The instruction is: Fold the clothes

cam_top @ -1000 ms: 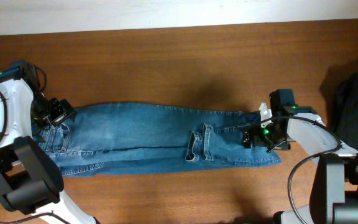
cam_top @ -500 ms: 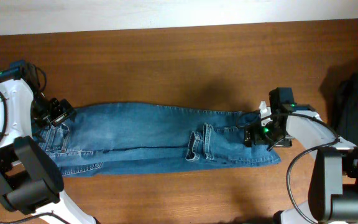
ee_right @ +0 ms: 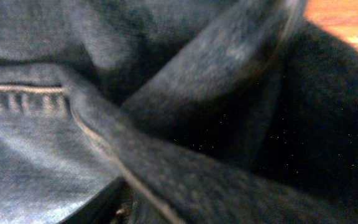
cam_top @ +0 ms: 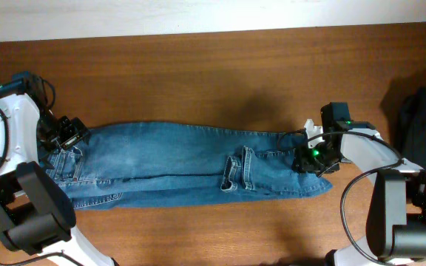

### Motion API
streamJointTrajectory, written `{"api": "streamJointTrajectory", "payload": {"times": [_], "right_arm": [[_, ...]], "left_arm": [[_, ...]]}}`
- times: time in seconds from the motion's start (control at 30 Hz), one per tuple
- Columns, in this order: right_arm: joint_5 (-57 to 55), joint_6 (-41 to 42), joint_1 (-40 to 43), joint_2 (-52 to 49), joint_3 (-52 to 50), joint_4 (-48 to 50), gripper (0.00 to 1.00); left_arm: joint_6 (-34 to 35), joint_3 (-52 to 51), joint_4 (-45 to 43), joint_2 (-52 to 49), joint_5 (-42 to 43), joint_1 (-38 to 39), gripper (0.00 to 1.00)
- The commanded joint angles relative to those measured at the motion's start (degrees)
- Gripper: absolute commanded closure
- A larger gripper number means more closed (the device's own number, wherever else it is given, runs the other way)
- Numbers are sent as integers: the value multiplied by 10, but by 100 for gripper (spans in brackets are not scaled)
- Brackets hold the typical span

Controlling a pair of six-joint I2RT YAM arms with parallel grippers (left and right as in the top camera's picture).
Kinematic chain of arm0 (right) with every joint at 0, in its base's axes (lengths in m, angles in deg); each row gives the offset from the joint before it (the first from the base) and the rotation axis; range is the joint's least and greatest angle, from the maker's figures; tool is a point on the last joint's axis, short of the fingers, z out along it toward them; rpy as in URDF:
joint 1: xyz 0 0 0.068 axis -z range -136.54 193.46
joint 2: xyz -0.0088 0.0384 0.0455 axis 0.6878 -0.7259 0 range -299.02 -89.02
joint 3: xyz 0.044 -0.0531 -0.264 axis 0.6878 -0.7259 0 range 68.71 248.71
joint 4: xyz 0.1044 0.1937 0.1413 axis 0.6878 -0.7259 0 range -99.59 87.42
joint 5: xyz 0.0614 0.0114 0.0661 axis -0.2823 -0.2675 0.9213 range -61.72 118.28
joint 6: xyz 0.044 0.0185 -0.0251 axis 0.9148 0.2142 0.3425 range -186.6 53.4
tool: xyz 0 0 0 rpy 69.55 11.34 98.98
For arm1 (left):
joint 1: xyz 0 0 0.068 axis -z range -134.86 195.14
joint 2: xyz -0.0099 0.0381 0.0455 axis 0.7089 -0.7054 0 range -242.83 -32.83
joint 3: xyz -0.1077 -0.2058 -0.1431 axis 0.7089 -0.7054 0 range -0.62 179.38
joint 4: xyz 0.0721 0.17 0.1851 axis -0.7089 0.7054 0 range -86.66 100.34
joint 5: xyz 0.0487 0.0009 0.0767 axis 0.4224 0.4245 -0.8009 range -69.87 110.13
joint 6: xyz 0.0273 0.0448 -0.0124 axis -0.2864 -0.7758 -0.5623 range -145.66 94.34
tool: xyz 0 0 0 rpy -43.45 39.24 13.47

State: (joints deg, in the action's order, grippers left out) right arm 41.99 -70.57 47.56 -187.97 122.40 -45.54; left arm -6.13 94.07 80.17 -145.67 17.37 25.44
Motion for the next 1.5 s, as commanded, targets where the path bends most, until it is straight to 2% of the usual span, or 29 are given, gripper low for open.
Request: {"api": "streamJointTrajectory", "payload": {"times": [0.0, 0.03, 0.1, 0.13, 0.17, 0.2, 0.4, 0.53, 0.67, 0.87, 1.03, 1.17, 1.23, 1.47], "right_arm": [[26, 0, 1, -17, -10, -6, 53], [23, 6, 1, -17, -10, -5, 54], [5, 31, 2, -17, -7, -5, 62], [-23, 55, 2, -17, -2, -8, 73], [-40, 73, 5, -17, 5, -13, 80], [-63, 96, 13, -16, 22, -25, 96], [-87, 105, 64, -16, 120, -99, 96], [-160, 105, 100, -16, 204, -167, 96], [-178, 105, 116, -16, 234, -189, 96], [-306, 154, 118, -16, 287, -238, 96], [-261, 154, 105, -16, 356, -295, 96], [-171, 154, 75, -16, 390, -326, 96], [-111, 154, 35, -16, 393, -334, 96], [-53, 180, -82, -17, 393, -322, 95]], "left_arm": [[2, -1, -1, 1, 4, -3, 1], [2, -1, -1, 1, 4, -3, 1], [2, -1, 0, 1, 4, -3, 1], [2, -1, 1, 1, 4, -3, 1], [2, -1, 2, 1, 4, -3, 1], [2, -1, 3, 1, 4, -3, 1], [2, -1, 3, 1, 4, -3, 1], [2, -1, 3, 1, 4, -3, 1], [2, -1, 3, 1, 4, -3, 1], [2, -1, 10, 1, 1, -3, 1], [2, -1, 6, 1, 0, -3, 1], [2, -1, 2, 1, 0, -3, 1], [2, -1, 2, 1, 0, -3, 1], [2, -1, 1, 1, 0, -3, 1]]}}
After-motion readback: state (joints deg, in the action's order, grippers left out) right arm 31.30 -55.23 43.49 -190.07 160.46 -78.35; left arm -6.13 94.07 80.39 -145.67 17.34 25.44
